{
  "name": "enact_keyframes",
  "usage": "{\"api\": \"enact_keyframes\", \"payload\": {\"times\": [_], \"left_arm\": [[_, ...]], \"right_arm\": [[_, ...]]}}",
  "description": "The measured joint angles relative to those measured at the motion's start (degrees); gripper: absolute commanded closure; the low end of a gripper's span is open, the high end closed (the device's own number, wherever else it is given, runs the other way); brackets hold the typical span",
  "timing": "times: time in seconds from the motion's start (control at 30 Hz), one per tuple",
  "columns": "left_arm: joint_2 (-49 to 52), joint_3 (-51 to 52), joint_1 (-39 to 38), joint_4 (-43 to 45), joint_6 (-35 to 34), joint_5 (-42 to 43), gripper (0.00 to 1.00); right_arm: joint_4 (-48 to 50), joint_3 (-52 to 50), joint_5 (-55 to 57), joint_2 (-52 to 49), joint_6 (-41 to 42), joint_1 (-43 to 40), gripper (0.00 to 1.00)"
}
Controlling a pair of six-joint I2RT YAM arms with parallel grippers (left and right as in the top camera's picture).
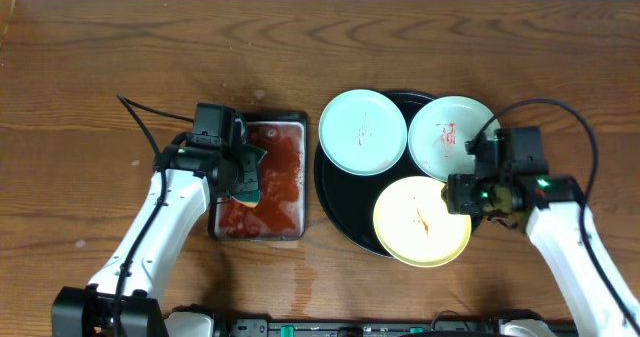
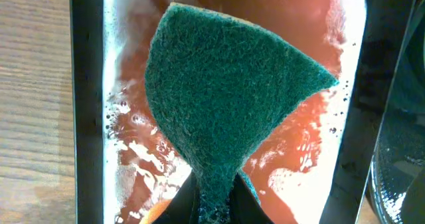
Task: Clean dirty plates on tray and stack at the side
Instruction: 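Move the right gripper to the yellow plate's edge and grip it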
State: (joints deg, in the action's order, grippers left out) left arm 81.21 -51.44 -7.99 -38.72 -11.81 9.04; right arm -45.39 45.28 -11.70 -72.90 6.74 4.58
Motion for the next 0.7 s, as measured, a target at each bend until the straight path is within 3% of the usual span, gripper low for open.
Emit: {"api": "enact_keyframes", "payload": {"times": [0.33, 0.7], "left_arm": [[0.0, 0.0, 0.0, 0.0, -0.4, 0.0, 0.93], [0.0, 0.0, 0.0, -0.5, -0.4, 0.0, 0.93]], "right_arm": [[3.1, 0.0, 0.4, -11.9, 0.0, 0.0, 0.49], [3.3, 0.0, 1.2, -15.8, -0.2, 0.0, 0.78]]}}
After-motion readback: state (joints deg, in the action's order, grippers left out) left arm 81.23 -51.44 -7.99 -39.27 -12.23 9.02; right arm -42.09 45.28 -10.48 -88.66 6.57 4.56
